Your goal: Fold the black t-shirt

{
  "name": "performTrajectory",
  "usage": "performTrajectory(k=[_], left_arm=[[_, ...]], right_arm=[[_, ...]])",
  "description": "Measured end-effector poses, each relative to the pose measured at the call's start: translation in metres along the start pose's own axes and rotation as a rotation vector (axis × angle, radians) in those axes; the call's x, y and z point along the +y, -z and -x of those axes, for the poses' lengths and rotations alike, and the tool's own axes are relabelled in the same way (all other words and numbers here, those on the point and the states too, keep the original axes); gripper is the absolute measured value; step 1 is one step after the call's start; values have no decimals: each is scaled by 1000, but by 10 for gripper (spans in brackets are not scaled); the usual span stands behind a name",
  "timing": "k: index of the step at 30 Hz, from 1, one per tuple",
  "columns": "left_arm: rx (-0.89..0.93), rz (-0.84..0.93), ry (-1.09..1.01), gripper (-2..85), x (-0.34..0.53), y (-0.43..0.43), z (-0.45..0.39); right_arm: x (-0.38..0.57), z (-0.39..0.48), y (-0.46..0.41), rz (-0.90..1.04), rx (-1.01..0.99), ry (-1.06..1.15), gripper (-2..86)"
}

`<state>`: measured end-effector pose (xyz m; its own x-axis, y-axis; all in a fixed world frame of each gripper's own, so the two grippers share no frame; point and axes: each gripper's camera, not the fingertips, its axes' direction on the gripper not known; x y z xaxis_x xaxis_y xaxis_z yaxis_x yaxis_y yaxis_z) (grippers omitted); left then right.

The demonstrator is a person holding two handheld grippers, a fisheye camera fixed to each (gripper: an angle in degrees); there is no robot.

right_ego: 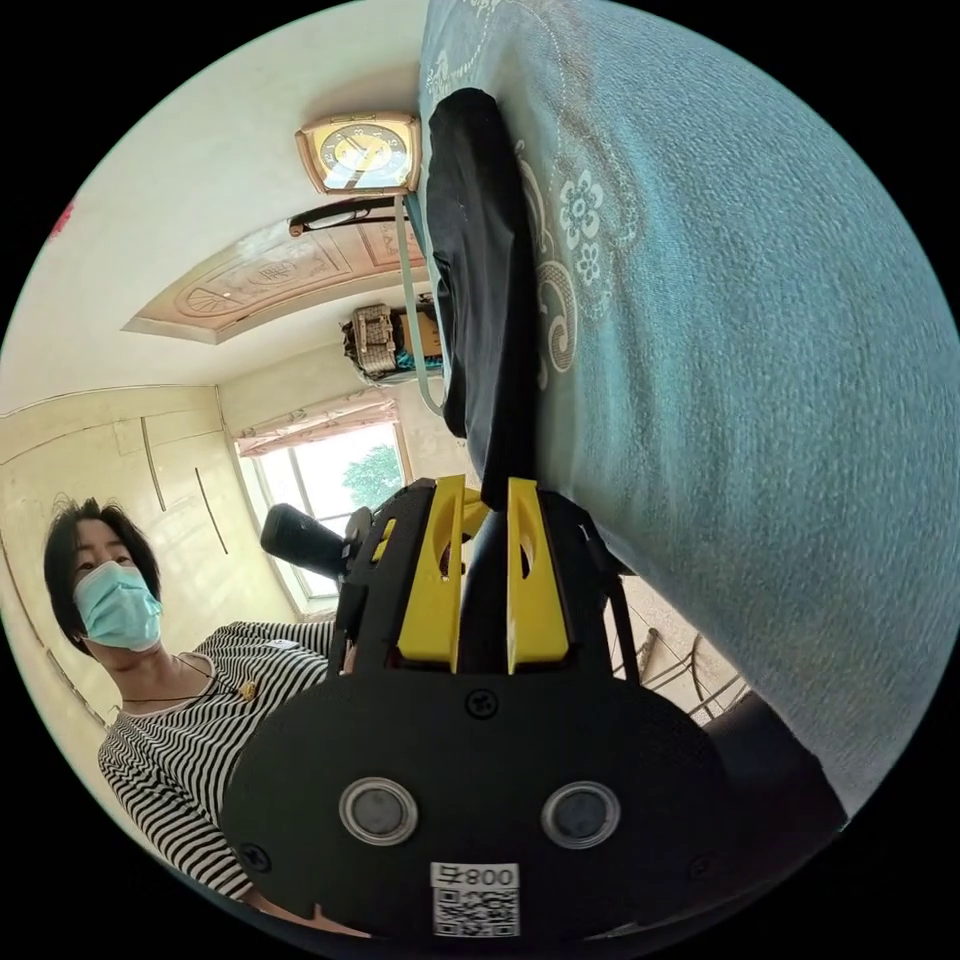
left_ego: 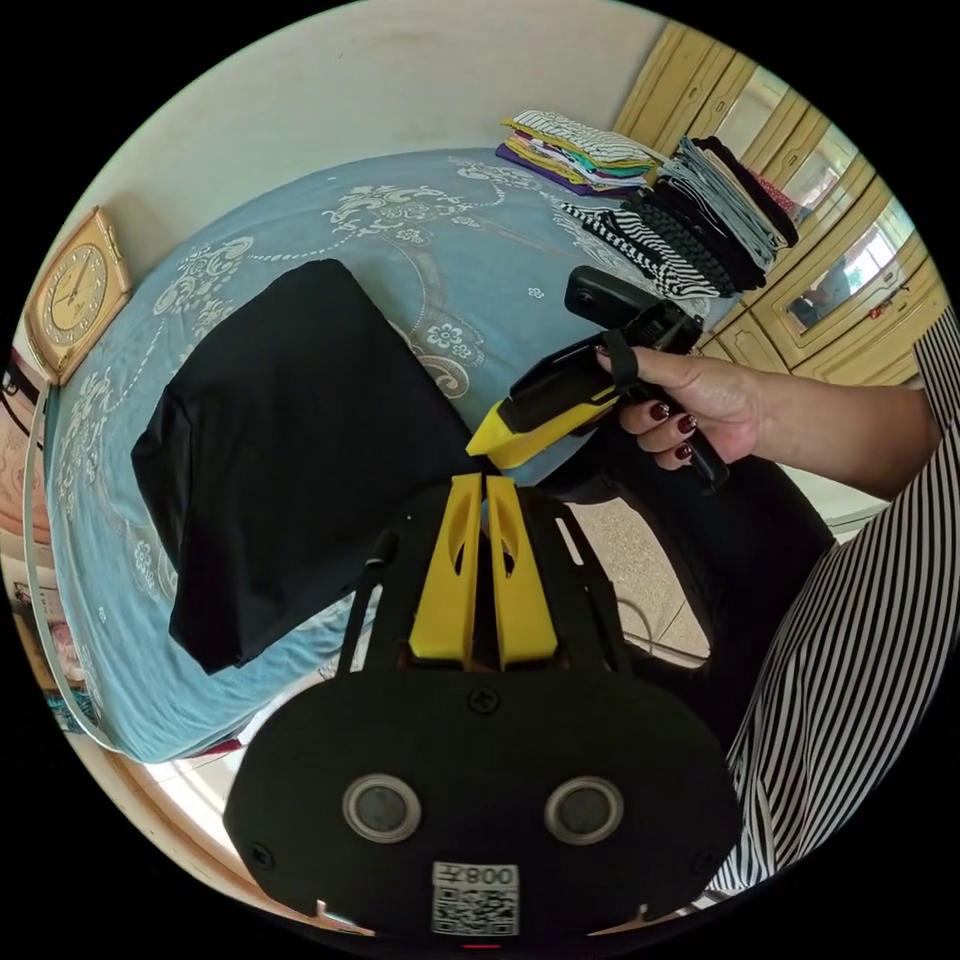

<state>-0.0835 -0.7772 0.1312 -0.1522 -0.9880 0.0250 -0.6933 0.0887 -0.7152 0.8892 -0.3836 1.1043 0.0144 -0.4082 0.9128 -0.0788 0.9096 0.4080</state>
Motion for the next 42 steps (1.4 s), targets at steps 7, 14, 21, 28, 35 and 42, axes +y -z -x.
performTrajectory(k=[7, 14, 21, 28, 35, 42], left_arm=[[67, -56, 106, 8, 13, 2, 19], [136, -110, 145, 6, 19, 10, 37], [110, -104, 137, 7, 22, 15, 50], [158, -129, 172, 6, 31, 27, 79], [135, -115, 117, 6, 29, 43, 98], [161, -115, 173, 7, 42, 62, 136]], right_arm=[[4, 14, 1, 9, -20, -30, 69], [23, 27, 17, -38, 35, -60, 83], [14, 40, -16, -8, -24, -50, 89], [28, 45, -19, -38, -56, -77, 106], [34, 58, -52, -14, -51, -77, 111], [39, 66, -86, 16, -24, -79, 48]])
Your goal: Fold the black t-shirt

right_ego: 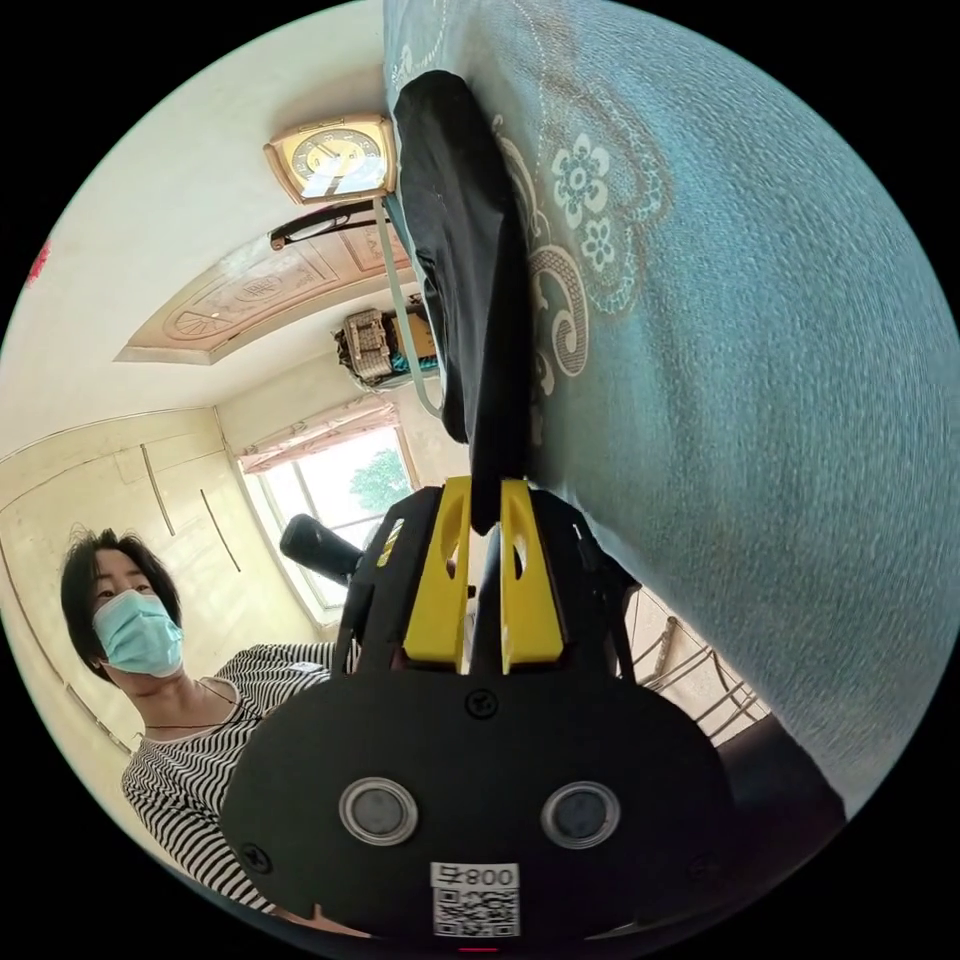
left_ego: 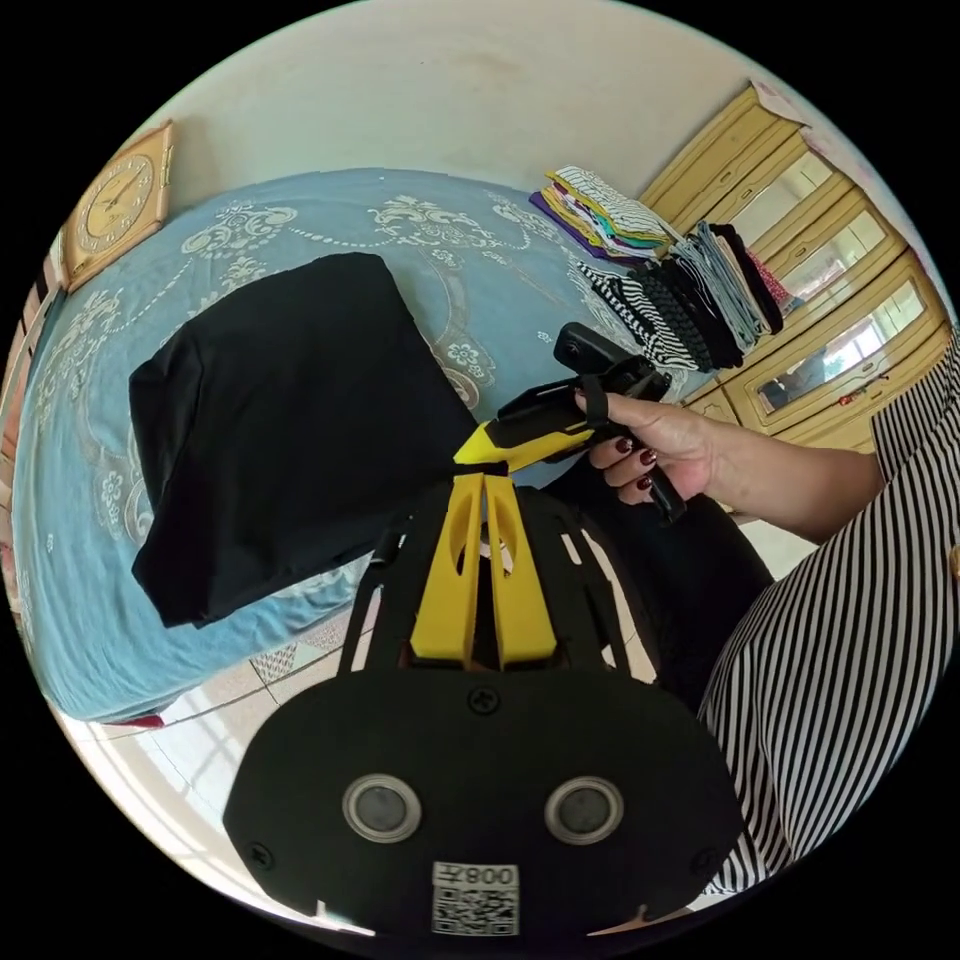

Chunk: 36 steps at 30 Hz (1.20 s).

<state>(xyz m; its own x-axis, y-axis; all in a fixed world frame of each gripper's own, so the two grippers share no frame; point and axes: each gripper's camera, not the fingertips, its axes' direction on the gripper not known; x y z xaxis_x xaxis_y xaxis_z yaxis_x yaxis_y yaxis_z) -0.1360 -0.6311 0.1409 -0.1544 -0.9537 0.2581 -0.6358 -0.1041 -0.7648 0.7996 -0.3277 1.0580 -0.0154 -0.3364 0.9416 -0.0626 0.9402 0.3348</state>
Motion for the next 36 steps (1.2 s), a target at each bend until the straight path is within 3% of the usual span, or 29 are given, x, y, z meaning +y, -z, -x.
performTrajectory(k=[3, 6, 11, 16, 22, 25, 36], left_arm=[[47, -40, 149, 15, 19, 22, 35], [224, -131, 394, 38, 53, 39, 88], [680, -431, 771, 96, 113, 41, 173], [871, -699, 973, 118, 147, 37, 209], [858, -820, 1079, 101, 163, 43, 232], [845, -792, 1108, 68, 164, 45, 238], [730, -737, 954, 34, 157, 78, 195]], right_arm=[[11, 6, -6, -11, -49, 13, 35], [21, 15, -14, -27, -112, 30, 28], [35, 42, -35, -34, -177, 73, 23], [49, 68, -55, -35, -179, 106, 21], [72, 88, -84, -53, -184, 117, 20], [87, 95, -101, -60, -174, 114, 20], [180, 146, -145, -141, -81, 160, 19]])
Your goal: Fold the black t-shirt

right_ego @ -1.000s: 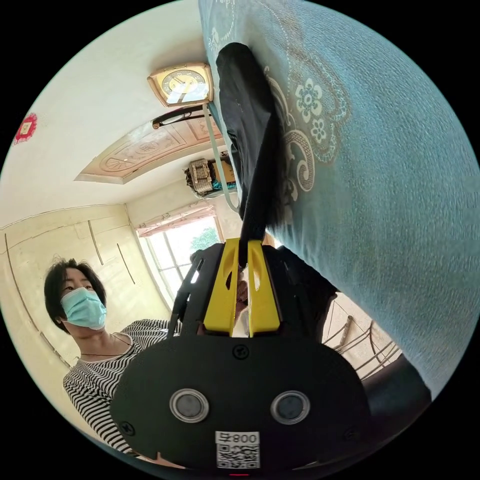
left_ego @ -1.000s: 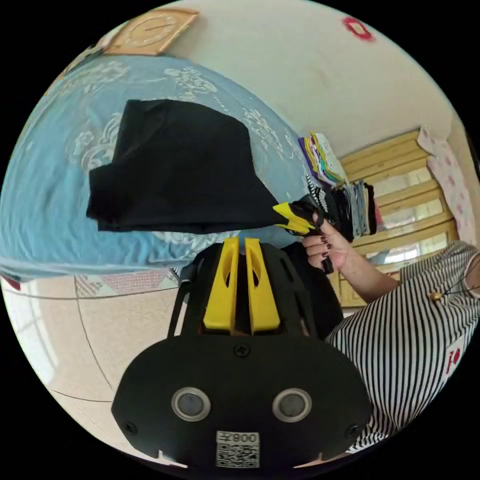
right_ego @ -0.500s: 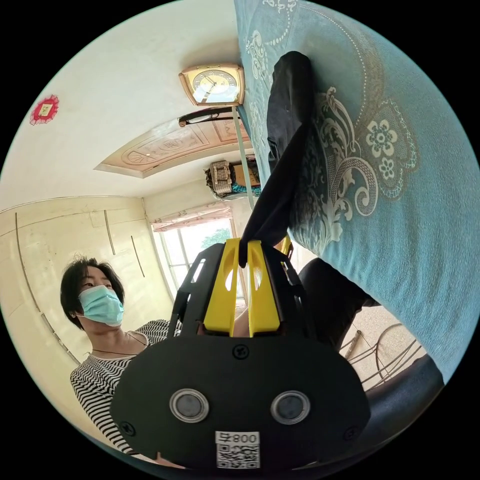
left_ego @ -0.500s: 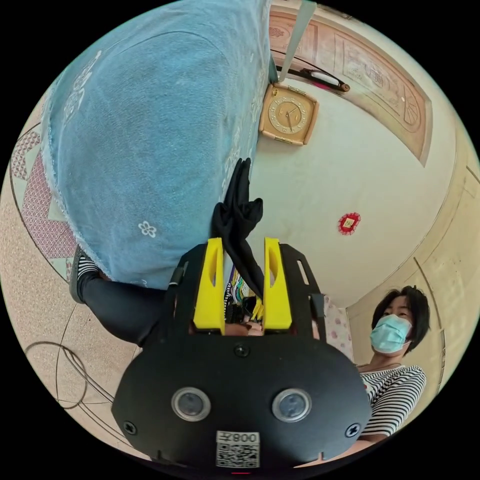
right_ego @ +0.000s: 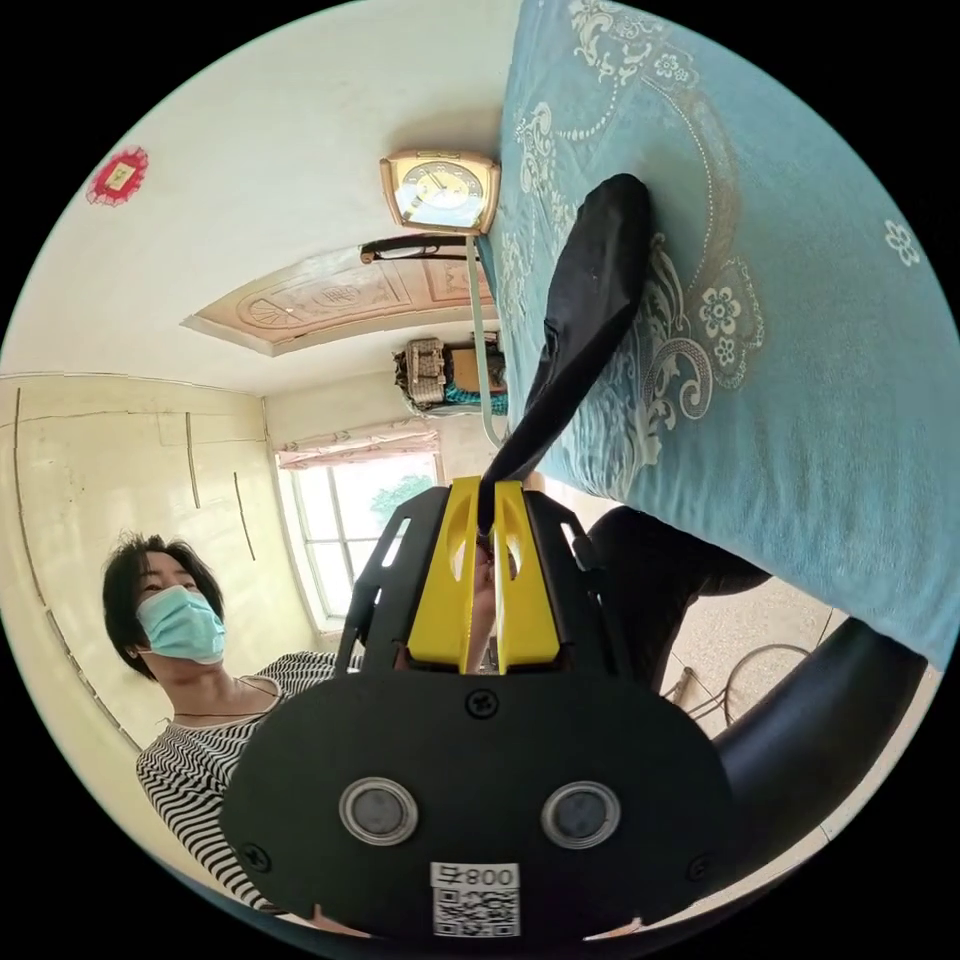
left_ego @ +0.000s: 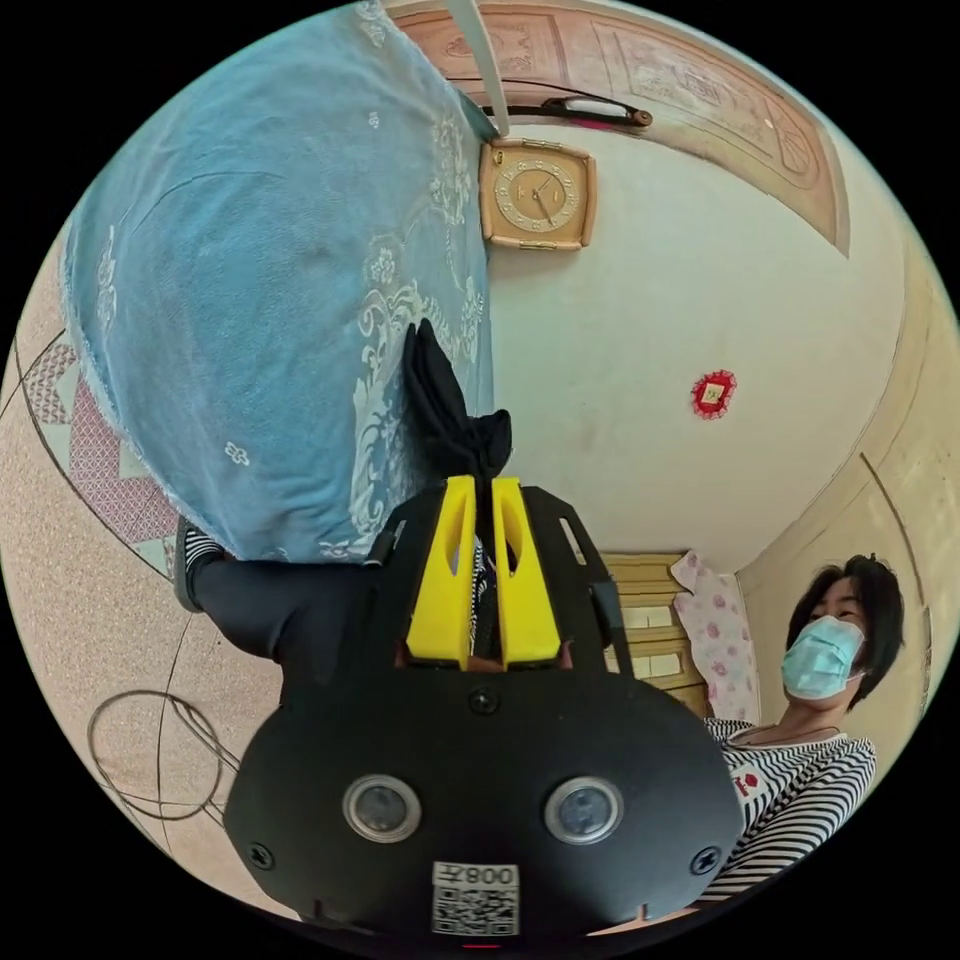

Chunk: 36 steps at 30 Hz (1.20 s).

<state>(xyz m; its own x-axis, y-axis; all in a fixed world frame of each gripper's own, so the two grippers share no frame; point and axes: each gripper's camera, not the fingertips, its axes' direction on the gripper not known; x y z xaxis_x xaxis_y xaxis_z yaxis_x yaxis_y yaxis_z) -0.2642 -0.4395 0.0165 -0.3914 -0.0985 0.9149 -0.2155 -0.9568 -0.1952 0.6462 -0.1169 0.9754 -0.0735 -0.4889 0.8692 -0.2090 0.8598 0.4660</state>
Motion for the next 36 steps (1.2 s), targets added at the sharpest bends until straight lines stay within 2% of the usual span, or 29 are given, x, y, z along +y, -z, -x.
performTrajectory(k=[17, 27, 36], left_arm=[[193, 182, -331, 30, 121, -35, -69], [270, 347, -390, 29, 194, -100, -60], [291, 490, -401, 29, 236, -188, -41]], right_arm=[[245, 170, -32, -146, -6, 290, 15], [403, 236, -29, -285, -17, 393, 16], [486, 277, -31, -403, -34, 423, 17]])
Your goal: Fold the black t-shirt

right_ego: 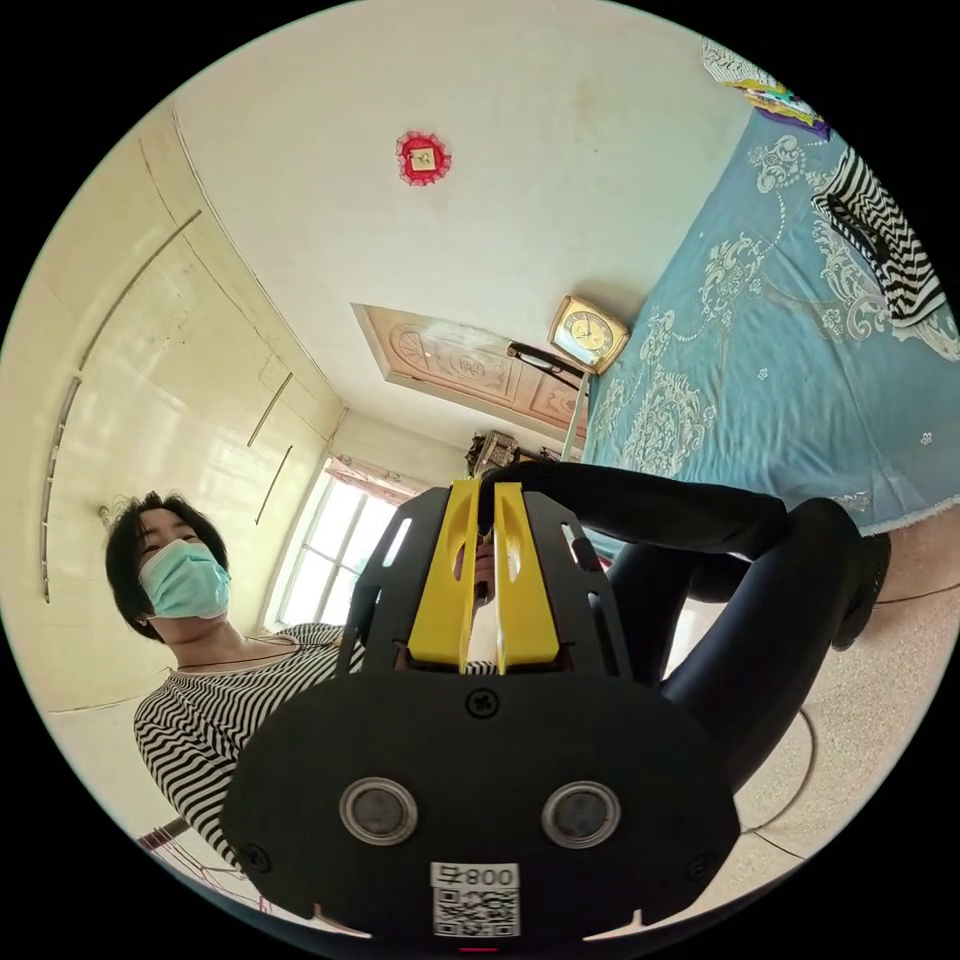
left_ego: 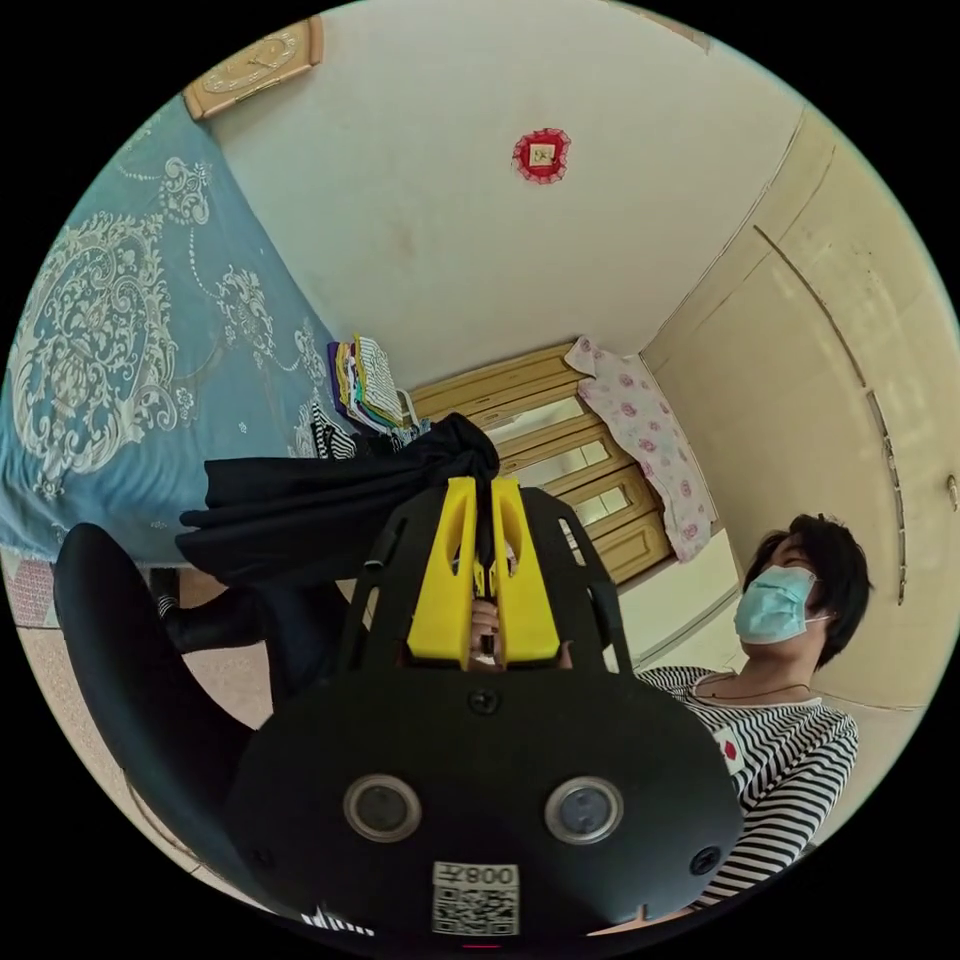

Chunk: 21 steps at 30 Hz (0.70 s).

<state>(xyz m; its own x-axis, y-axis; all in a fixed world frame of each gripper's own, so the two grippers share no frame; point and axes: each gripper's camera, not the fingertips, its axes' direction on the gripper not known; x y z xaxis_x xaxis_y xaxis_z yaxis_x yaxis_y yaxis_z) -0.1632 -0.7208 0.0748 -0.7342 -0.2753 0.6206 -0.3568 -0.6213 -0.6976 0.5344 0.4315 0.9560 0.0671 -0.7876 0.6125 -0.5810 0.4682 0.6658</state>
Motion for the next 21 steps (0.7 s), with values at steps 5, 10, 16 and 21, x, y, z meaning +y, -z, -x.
performTrajectory(k=[5, 10, 16, 21], left_arm=[[-17, 81, 46, 29, -13, -60, 41], [-59, 152, 114, 30, -48, -130, 97], [-47, 186, 63, 30, -135, -250, 147], [8, 219, -73, 31, -201, -354, 163]], right_arm=[[1, 18, 2, -49, 19, -13, 18], [-34, 15, 6, -78, 83, -65, 18], [-175, 42, 22, -99, 197, -11, 18], [-309, 132, 37, -132, 420, 167, 19]])
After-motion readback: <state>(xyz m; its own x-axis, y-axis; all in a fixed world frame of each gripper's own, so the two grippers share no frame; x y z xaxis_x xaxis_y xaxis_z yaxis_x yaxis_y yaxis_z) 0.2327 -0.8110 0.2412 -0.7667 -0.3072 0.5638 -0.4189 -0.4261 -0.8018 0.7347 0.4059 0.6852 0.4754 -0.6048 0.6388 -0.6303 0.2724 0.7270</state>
